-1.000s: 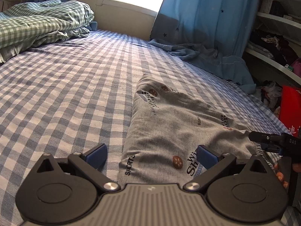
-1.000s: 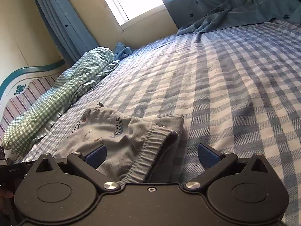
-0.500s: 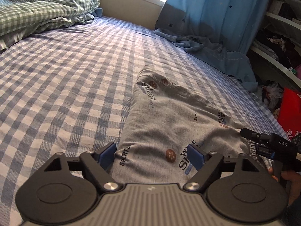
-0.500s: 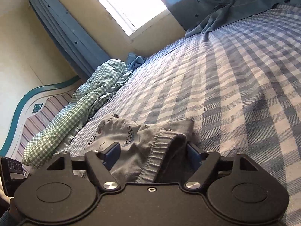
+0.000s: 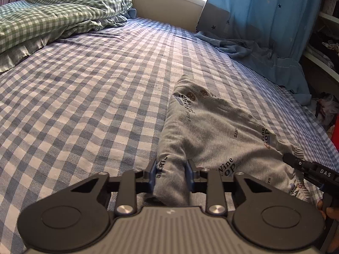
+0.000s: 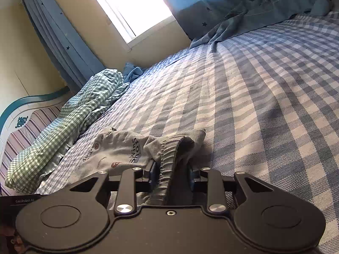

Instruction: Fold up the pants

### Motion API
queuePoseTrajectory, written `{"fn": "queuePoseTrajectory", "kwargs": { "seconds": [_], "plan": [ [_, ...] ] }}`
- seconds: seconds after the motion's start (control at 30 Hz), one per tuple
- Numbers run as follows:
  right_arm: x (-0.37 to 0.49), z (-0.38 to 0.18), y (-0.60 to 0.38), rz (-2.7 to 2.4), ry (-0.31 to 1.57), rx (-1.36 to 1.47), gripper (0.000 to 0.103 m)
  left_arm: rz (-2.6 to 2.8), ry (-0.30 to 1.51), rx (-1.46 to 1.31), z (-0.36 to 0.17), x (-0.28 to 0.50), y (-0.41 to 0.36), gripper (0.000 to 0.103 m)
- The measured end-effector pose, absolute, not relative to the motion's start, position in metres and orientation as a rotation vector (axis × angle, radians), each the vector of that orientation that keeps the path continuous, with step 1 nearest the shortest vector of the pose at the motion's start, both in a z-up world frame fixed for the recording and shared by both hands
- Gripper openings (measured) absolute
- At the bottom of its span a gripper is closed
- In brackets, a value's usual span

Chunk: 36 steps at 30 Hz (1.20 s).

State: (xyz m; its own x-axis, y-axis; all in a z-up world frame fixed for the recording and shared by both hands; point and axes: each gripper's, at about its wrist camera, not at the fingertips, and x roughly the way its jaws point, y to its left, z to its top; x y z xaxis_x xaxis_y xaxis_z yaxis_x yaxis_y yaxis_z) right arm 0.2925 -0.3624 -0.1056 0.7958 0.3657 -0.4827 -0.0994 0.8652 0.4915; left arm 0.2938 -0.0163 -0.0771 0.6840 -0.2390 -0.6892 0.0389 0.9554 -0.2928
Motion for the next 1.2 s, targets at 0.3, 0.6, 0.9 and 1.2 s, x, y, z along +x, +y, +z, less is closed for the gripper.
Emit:
{"fn": "queuePoseTrajectory", "kwargs": {
  "seconds": [0.3, 0.6, 0.9, 1.2],
  "plan": [
    [0.264, -0.074, -0.353, 0.24, 0.55, 0.464, 0.013, -0.2, 0.751, -0.23, -0.044, 0.273, -0.026, 0.013],
    [0.224, -0.024, -0.345, 0.274, 0.563, 0.42, 0.012, -0.269, 0.738, -0.235, -0.016, 0.232, -0.034, 0.013],
    [0.156, -0.011, -0.364, 0.258, 0.616, 0.472, 0.012, -0.358, 0.748, -0.196, -0.006, 0.175, -0.048, 0.013],
    [0.121, 0.013, -0.354, 0.269, 0.601, 0.439, 0.012, -0.433, 0.742, -0.183, 0.001, 0.149, -0.052, 0.013]
  ]
}}
